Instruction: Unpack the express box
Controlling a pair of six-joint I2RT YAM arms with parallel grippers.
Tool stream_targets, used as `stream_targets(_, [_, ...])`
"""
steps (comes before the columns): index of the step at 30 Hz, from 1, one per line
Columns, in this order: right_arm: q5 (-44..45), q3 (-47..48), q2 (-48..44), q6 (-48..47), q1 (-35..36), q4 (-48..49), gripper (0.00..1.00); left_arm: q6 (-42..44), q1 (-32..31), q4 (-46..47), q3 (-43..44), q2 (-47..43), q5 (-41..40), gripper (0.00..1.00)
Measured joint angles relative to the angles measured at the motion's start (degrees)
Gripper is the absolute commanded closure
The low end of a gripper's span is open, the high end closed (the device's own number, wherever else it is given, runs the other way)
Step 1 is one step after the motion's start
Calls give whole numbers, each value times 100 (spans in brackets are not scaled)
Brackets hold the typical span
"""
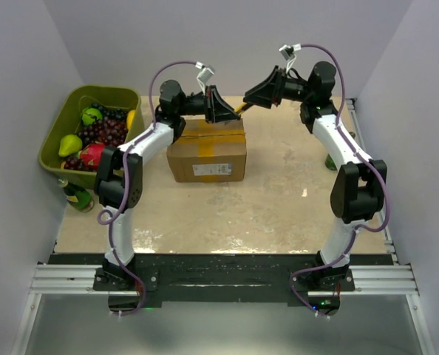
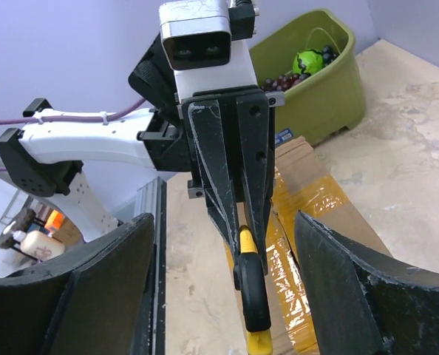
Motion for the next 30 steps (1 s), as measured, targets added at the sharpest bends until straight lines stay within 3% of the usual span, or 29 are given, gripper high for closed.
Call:
stream_targets(9, [-20, 0, 2, -116, -9, -260, 28, -35, 2, 68, 61, 0, 33, 100])
stream_targets(19, [-20, -87, 2, -223, -7, -455, 44, -92, 7, 153, 63, 0, 35, 100])
stream_targets(30, [-133, -160, 2, -334, 59, -509, 48, -129, 7, 168, 63, 0, 35, 100])
